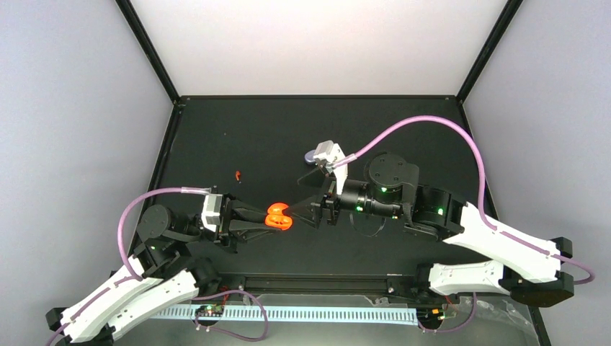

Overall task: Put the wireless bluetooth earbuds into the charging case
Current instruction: Open the charging case, then pick up the earbud from the center of the board.

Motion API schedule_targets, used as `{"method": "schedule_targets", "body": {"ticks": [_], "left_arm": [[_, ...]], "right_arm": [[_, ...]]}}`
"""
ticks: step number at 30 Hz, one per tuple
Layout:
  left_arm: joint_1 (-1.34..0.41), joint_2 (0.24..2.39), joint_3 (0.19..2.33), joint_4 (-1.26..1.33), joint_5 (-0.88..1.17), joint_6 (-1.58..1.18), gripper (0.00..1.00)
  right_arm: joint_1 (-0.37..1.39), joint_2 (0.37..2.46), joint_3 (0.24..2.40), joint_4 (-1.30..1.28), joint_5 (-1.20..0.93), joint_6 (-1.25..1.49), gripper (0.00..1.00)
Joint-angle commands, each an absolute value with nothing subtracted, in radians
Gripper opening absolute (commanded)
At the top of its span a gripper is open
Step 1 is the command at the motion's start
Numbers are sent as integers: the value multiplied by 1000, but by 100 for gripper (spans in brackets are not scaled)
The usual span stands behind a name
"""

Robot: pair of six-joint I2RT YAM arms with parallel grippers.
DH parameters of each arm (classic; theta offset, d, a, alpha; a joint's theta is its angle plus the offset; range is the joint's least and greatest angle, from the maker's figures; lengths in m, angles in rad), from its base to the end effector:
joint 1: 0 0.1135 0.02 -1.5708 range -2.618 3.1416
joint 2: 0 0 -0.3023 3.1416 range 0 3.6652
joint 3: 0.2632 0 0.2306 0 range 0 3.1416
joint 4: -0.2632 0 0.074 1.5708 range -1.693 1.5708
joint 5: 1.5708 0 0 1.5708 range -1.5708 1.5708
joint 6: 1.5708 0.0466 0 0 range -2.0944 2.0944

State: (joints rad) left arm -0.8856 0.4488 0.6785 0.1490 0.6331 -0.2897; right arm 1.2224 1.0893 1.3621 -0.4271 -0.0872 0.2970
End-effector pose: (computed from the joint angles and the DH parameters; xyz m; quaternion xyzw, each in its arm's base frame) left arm 0.0131 -0.0596 0.3950 0.4029 0.4344 -0.5814 0.5576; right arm 0.0635 0.1868 0.4807 -0.3641 0.6663 0.4716 0.4484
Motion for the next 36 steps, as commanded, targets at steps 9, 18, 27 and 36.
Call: {"method": "schedule_targets", "body": {"ticks": [9, 18, 27, 36], "left_arm": [[-893, 412, 689, 95, 590, -283, 2], [-892, 316, 628, 69, 461, -299, 2], [-891, 158, 615, -102, 400, -317, 2], [-892, 64, 633, -215, 370, -313, 1]], "right_arm": [[1222, 1072, 1375, -379, -168, 320, 85], [1223, 1029, 1350, -376, -156, 323, 86], [1105, 1011, 984, -209, -71, 402, 84], [1098, 1402, 935, -84, -34, 397, 62]]}}
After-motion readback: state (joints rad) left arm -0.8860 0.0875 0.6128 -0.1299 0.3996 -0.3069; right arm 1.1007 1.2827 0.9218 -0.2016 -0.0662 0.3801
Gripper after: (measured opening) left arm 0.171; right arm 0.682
